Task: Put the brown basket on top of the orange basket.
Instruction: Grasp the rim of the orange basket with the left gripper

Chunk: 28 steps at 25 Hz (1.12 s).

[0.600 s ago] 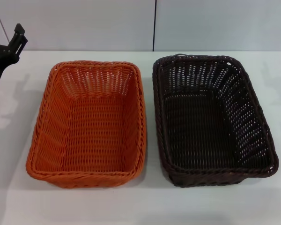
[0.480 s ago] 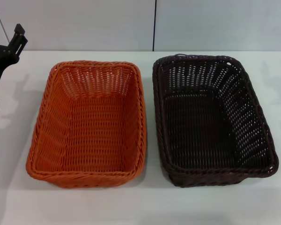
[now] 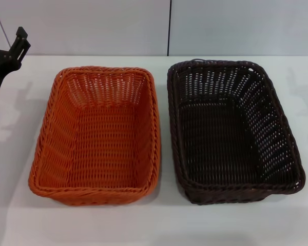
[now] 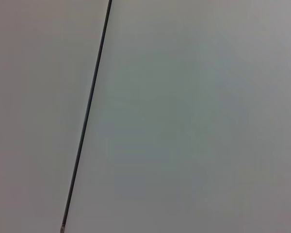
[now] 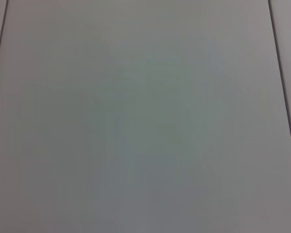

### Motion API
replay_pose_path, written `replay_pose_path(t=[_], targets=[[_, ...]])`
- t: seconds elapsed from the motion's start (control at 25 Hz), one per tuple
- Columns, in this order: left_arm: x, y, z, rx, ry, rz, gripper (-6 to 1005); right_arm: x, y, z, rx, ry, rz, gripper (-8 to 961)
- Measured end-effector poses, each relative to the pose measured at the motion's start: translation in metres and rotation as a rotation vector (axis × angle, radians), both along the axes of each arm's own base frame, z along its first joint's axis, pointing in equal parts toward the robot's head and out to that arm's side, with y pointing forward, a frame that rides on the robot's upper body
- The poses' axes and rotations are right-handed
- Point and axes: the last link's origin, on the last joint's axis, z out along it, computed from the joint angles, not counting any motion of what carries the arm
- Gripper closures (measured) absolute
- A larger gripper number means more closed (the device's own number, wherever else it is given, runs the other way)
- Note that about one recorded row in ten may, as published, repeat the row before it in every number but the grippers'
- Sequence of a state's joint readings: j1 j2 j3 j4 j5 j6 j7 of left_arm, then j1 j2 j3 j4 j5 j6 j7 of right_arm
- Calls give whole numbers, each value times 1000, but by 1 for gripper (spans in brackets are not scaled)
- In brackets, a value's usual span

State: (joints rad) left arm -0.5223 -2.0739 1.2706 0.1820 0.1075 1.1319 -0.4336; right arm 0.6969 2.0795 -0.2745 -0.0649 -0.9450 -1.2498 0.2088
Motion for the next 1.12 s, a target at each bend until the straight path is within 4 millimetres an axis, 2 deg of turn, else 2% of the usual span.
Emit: replay_pose_path(t=[0.36, 0.72, 0.8, 0.88, 1.12], targets=[[2, 1, -1, -6, 0, -5, 156, 2, -2, -3, -6, 8, -7, 399], [6, 10, 1, -32, -24, -7, 157, 5, -5, -6, -14, 12, -19, 399], [11, 14, 3, -37, -34, -22, 157, 6, -6, -6, -16, 13, -23, 399], [17, 34, 7, -90, -81, 30, 157, 8, -7, -7, -18, 14, -28, 399], [21, 39, 8, -107, -80, 33, 156, 11, -7, -8, -26, 15, -45, 399]])
